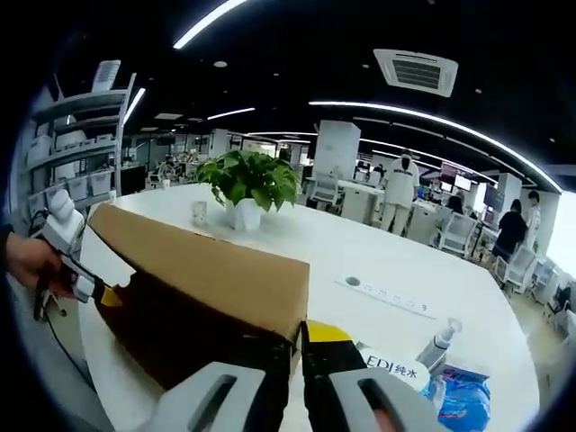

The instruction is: Operate the shoe box by opening the lid, removing the specified soft item, and placing it in the target area until the item is outside and the box remains undamaged.

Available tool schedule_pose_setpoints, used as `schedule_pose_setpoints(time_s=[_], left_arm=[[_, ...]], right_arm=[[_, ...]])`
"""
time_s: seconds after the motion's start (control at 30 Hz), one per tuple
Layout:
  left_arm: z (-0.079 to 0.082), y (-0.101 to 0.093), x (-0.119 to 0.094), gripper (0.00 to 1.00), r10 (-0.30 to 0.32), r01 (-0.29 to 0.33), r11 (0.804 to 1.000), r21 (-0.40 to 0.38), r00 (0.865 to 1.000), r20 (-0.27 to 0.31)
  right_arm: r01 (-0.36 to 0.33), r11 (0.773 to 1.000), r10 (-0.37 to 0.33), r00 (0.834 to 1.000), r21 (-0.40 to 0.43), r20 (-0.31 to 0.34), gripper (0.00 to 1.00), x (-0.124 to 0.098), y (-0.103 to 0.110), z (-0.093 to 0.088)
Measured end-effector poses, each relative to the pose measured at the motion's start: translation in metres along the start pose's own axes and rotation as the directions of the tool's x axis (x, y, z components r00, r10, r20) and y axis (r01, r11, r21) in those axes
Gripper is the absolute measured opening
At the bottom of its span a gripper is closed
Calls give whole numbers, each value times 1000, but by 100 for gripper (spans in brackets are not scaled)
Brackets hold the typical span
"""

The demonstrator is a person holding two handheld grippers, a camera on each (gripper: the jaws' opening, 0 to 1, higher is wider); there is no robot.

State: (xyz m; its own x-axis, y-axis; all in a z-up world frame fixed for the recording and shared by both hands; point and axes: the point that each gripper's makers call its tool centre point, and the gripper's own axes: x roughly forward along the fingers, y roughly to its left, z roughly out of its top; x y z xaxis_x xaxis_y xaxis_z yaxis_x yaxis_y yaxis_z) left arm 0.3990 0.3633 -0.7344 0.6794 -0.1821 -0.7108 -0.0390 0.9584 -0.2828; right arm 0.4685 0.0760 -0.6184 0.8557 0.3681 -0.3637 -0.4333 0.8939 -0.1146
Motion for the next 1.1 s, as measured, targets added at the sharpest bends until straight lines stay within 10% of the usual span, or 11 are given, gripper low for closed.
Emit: schedule_pose_setpoints(time_s=[1.1], left_arm=[[12, 4, -36, 16, 4, -19, 984, 179, 997, 80]], right_arm=[[-17, 999, 19, 998, 31, -68, 2, -10, 13, -39]])
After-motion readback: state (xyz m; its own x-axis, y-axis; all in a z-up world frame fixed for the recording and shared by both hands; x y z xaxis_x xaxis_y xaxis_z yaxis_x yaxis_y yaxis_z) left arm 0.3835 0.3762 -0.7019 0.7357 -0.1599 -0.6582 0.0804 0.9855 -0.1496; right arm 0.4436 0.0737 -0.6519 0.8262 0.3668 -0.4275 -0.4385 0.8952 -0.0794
